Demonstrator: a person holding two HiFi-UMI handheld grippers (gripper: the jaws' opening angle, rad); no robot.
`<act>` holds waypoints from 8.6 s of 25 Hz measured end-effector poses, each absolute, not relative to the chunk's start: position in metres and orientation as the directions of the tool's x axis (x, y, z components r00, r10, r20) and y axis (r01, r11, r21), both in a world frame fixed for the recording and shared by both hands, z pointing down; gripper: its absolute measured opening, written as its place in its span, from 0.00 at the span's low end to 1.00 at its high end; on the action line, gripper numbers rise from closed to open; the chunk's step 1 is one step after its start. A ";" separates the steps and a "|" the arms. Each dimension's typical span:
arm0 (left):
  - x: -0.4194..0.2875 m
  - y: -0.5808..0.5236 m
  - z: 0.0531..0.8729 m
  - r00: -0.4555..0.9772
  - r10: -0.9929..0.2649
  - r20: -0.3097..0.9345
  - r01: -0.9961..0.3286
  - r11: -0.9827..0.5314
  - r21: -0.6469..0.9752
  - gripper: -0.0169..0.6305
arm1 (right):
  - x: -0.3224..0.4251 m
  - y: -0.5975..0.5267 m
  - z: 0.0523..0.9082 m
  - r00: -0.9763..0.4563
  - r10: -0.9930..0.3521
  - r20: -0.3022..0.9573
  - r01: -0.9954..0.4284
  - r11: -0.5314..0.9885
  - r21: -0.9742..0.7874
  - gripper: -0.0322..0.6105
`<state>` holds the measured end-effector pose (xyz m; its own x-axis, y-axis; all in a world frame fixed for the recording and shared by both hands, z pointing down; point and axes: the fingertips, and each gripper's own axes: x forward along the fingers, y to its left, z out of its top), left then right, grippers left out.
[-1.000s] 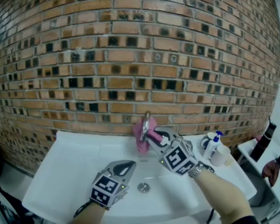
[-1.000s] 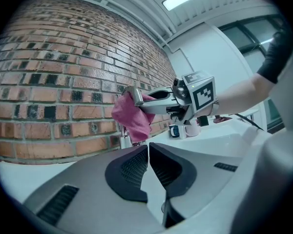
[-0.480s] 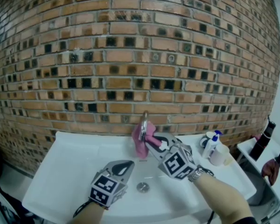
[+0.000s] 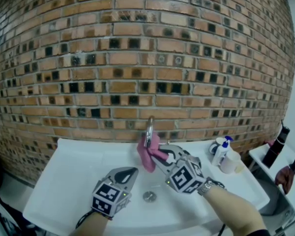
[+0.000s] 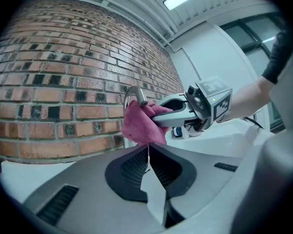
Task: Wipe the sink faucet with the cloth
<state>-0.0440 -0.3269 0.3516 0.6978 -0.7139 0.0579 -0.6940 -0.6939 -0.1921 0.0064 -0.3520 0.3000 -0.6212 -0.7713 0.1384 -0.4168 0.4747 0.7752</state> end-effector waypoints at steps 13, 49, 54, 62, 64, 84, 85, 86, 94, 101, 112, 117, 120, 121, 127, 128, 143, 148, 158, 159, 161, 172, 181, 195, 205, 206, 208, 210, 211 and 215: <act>-0.060 -0.321 0.321 0.642 -0.764 -0.063 -0.743 -0.601 -0.293 0.05 | 0.000 -0.318 0.319 -0.664 -0.721 0.199 -0.309 0.507 0.804 0.18; 0.006 -0.249 0.338 0.728 -0.592 0.345 -0.040 -0.539 -0.841 0.58 | 0.001 -0.226 0.333 -0.676 -0.593 0.438 0.117 0.501 0.858 0.18; 0.003 -0.254 0.341 0.704 -0.625 0.338 -0.031 -0.502 -0.864 0.42 | -0.003 -0.224 0.328 -0.695 -0.588 0.414 0.079 0.509 0.857 0.19; -0.001 -0.270 0.338 0.718 -0.638 0.280 -0.177 -0.557 -0.812 0.18 | -0.003 -0.245 0.327 -0.699 -0.629 0.340 -0.102 0.558 0.823 0.21; -0.002 -0.277 0.337 0.723 -0.636 0.270 -0.243 -0.600 -0.763 0.16 | -0.002 -0.253 0.326 -0.697 -0.645 0.313 -0.179 0.579 0.795 0.23; -0.034 -0.372 0.352 0.548 -0.798 0.252 -0.575 -0.577 -0.580 0.15 | 0.046 -0.309 0.304 -0.603 -0.795 0.058 -0.723 0.576 0.381 0.28; -0.036 -0.377 0.353 0.534 -0.807 0.253 -0.593 -0.570 -0.568 0.15 | 0.048 -0.311 0.303 -0.595 -0.802 0.052 -0.736 0.570 0.366 0.28; -0.039 -0.382 0.354 0.519 -0.817 0.253 -0.613 -0.562 -0.556 0.15 | 0.050 -0.313 0.304 -0.588 -0.808 0.046 -0.748 0.564 0.349 0.28; -0.067 -0.416 0.362 0.374 -0.885 0.276 -0.742 -0.464 -0.484 0.15 | 0.059 -0.328 0.317 -0.571 -0.821 0.023 -0.784 0.554 0.281 0.28; -0.076 -0.438 0.368 0.291 -0.907 0.304 -0.792 -0.407 -0.456 0.15 | 0.052 -0.322 0.313 -0.586 -0.810 0.006 -0.785 0.569 0.246 0.28; -0.072 -0.464 0.371 0.217 -0.909 0.355 -0.835 -0.362 -0.415 0.15 | 0.044 -0.314 0.322 -0.608 -0.794 0.027 -0.763 0.593 0.258 0.28; -0.063 -0.475 0.378 0.231 -0.902 0.364 -0.836 -0.375 -0.400 0.15 | 0.046 -0.316 0.325 -0.608 -0.793 0.018 -0.766 0.593 0.249 0.28; -0.057 -0.478 0.379 0.233 -0.901 0.366 -0.834 -0.379 -0.402 0.15 | 0.047 -0.317 0.326 -0.607 -0.794 0.019 -0.768 0.593 0.245 0.27; -0.054 -0.479 0.379 0.237 -0.900 0.365 -0.831 -0.382 -0.403 0.15 | 0.047 -0.317 0.326 -0.608 -0.794 0.020 -0.767 0.594 0.244 0.26; -0.039 -0.484 0.380 0.256 -0.894 0.367 -0.820 -0.402 -0.408 0.15 | 0.047 -0.317 0.326 -0.610 -0.792 0.021 -0.768 0.597 0.232 0.26; -0.038 -0.485 0.381 0.257 -0.894 0.368 -0.819 -0.403 -0.408 0.15 | 0.047 -0.317 0.326 -0.609 -0.793 0.020 -0.769 0.596 0.231 0.26; -0.018 -0.483 0.384 0.300 -0.880 0.368 -0.803 -0.441 -0.401 0.14 | 0.047 -0.317 0.322 -0.613 -0.790 0.009 -0.768 0.598 0.228 0.26; -0.013 -0.479 0.384 0.323 -0.876 0.359 -0.797 -0.456 -0.395 0.14 | 0.048 -0.319 0.324 -0.609 -0.793 0.010 -0.771 0.596 0.224 0.26; -0.003 -0.468 0.386 0.361 -0.866 0.347 -0.779 -0.484 -0.399 0.14 | 0.056 -0.325 0.327 -0.589 -0.808 0.016 -0.786 0.578 0.220 0.26; -0.002 -0.467 0.386 0.363 -0.865 0.347 -0.777 -0.487 -0.400 0.14 | 0.057 -0.325 0.327 -0.588 -0.809 0.015 -0.787 0.577 0.218 0.26; -0.001 -0.466 0.386 0.367 -0.863 0.347 -0.773 -0.490 -0.402 0.14 | 0.058 -0.325 0.326 -0.585 -0.811 0.013 -0.791 0.575 0.212 0.26; 0.009 -0.459 0.387 0.390 -0.850 0.354 -0.744 -0.517 -0.423 0.14 | 0.061 -0.324 0.323 -0.575 -0.818 0.028 -0.798 0.568 0.201 0.26; 0.020 -0.452 0.385 0.403 -0.842 0.359 -0.714 -0.534 -0.453 0.14 | 0.063 -0.325 0.323 -0.573 -0.819 0.020 -0.801 0.565 0.196 0.26; 0.041 -0.450 0.385 0.435 -0.830 0.350 -0.692 -0.557 -0.459 0.14 | 0.070 -0.326 0.317 -0.559 -0.829 -0.014 -0.817 0.549 0.176 0.25; 0.062 -0.447 0.383 0.473 -0.806 0.357 -0.655 -0.592 -0.469 0.14 | 0.083 -0.327 0.309 -0.522 -0.852 -0.042 -0.846 0.511 0.150 0.22; 0.063 -0.447 0.383 0.476 -0.804 0.356 -0.653 -0.594 -0.469 0.14 | 0.083 -0.327 0.308 -0.521 -0.852 -0.043 -0.847 0.511 0.148 0.21; 0.066 -0.446 0.383 0.481 -0.801 0.356 -0.649 -0.599 -0.469 0.14 | 0.084 -0.327 0.308 -0.521 -0.852 -0.044 -0.847 0.511 0.145 0.21; 0.069 -0.444 0.382 0.486 -0.798 0.355 -0.644 -0.602 -0.471 0.14 | 0.086 -0.327 0.307 -0.517 -0.855 -0.046 -0.850 0.507 0.145 0.21; 0.070 -0.444 0.382 0.491 -0.796 0.354 -0.641 -0.605 -0.472 0.14 | 0.087 -0.327 0.307 -0.516 -0.855 -0.048 -0.851 0.505 0.145 0.21; 0.079 -0.440 0.380 0.529 -0.777 0.341 -0.607 -0.627 -0.489 0.14 | 0.099 -0.330 0.302 -0.490 -0.869 -0.069 -0.869 0.481 0.117 0.21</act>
